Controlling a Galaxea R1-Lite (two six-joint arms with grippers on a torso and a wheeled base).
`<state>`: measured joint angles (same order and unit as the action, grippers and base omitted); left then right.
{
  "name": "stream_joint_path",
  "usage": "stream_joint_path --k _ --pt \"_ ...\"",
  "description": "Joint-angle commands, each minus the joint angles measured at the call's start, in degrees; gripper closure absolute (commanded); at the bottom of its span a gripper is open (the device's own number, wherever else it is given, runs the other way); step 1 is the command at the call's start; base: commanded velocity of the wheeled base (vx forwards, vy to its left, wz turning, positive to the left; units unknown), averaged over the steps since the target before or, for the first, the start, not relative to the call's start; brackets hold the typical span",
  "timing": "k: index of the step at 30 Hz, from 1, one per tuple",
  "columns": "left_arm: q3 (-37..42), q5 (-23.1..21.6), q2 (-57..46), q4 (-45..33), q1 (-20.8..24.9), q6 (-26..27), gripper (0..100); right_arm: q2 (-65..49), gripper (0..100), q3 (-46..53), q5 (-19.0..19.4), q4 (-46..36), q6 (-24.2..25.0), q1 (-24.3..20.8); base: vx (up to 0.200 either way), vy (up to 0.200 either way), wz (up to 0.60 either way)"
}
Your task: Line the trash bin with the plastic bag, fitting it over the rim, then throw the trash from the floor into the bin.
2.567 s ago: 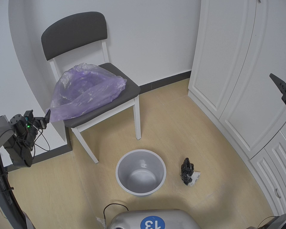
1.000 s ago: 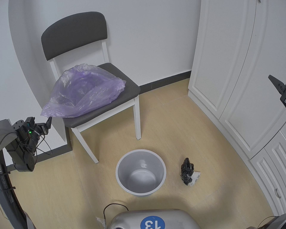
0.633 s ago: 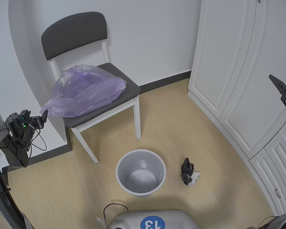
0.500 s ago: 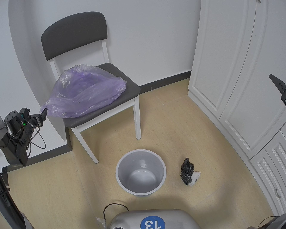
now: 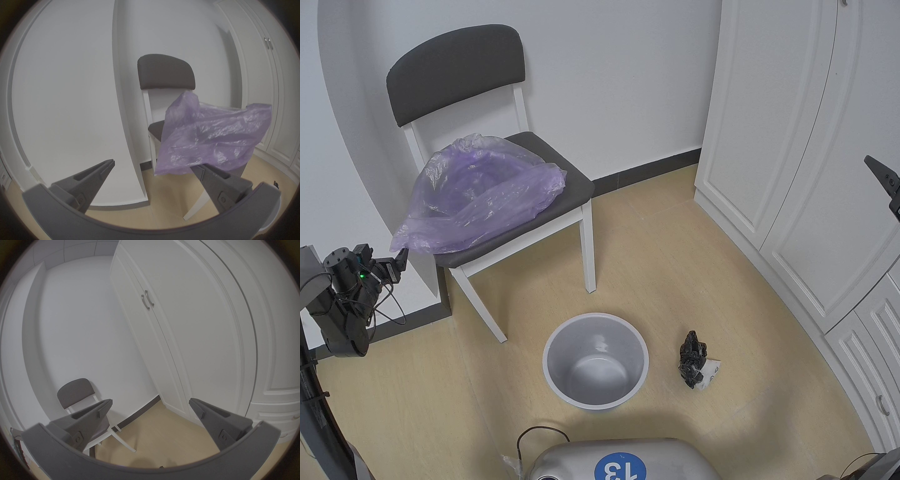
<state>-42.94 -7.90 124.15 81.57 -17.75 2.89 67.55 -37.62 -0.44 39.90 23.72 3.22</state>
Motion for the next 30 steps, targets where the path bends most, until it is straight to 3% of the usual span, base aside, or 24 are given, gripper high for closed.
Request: stream_joint_path --k 1,24,25,30 --pt "-1.45 0.08 2.94 0.08 0.96 -0.08 0 0.13 0 0.0 0.0 0.0 0.01 0.12 0.0 0.0 0.0" --pt "-4.35 1.31 0.04 -0.71 5.62 -0.08 0 0.13 0 0.0 0.09 0.09 0.1 0.74 0.0 0.0 0.0" --pt "-4.17 1.22 0.04 -0.71 5.71 -0.16 100 0.13 0 -0.08 0.18 0.09 0.1 0.91 0.0 0.0 0.0" --pt "-3.56 1.13 -0.31 -0.36 5.8 -0.16 100 0.13 0 -0.08 0.88 0.09 0.1 0.91 0.0 0.0 0.0"
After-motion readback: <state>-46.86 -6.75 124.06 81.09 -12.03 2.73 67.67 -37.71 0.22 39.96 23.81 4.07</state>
